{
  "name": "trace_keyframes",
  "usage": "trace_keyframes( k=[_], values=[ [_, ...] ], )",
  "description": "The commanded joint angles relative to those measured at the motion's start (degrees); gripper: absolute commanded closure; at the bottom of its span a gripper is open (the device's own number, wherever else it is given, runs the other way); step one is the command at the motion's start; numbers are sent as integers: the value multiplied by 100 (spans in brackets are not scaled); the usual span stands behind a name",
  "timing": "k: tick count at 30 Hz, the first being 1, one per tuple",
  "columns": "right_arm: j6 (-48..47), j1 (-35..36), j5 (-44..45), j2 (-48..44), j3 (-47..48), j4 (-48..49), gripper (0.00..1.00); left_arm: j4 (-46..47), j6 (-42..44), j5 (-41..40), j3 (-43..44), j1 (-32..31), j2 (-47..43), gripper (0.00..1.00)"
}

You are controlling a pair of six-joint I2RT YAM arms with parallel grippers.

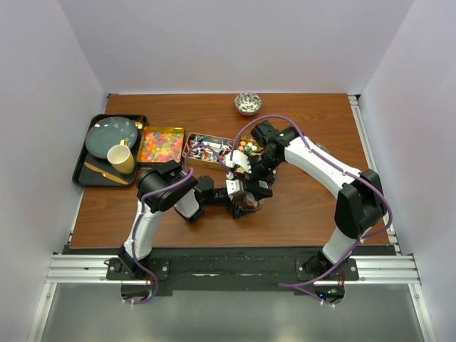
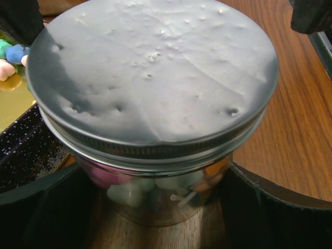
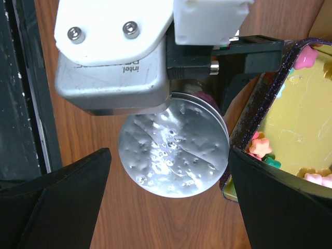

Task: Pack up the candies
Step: Screw the bottle lid onto the packing bottle.

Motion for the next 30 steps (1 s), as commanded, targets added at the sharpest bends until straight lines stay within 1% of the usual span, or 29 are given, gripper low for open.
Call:
trace_keyframes(
  k=[1, 6, 15, 21, 23, 26, 30],
  values=[
    [-5, 32, -154, -371, -204, -297, 1, -782, -74, -341, 16, 157, 285, 100],
    [-84, 41, 66, -521, -529, -401, 1, -800, -180, -350, 60, 210, 329, 100],
    [-111, 41, 207, -793, -960, -507, 1, -800, -215, -332, 86, 262, 364, 100],
    [-155, 41, 128, -951, -951, -806, 2, -808, -215, -306, 86, 254, 364, 100],
    [-138, 41, 145, -987, -925, -859, 2, -870, -206, -174, 112, 254, 364, 100],
    [29, 6, 259, -1013, -838, -789, 2, -914, -127, -148, 95, 227, 347, 100],
    [47, -64, 382, -934, -461, -596, 2, -940, -101, -139, 104, 218, 320, 100]
  ],
)
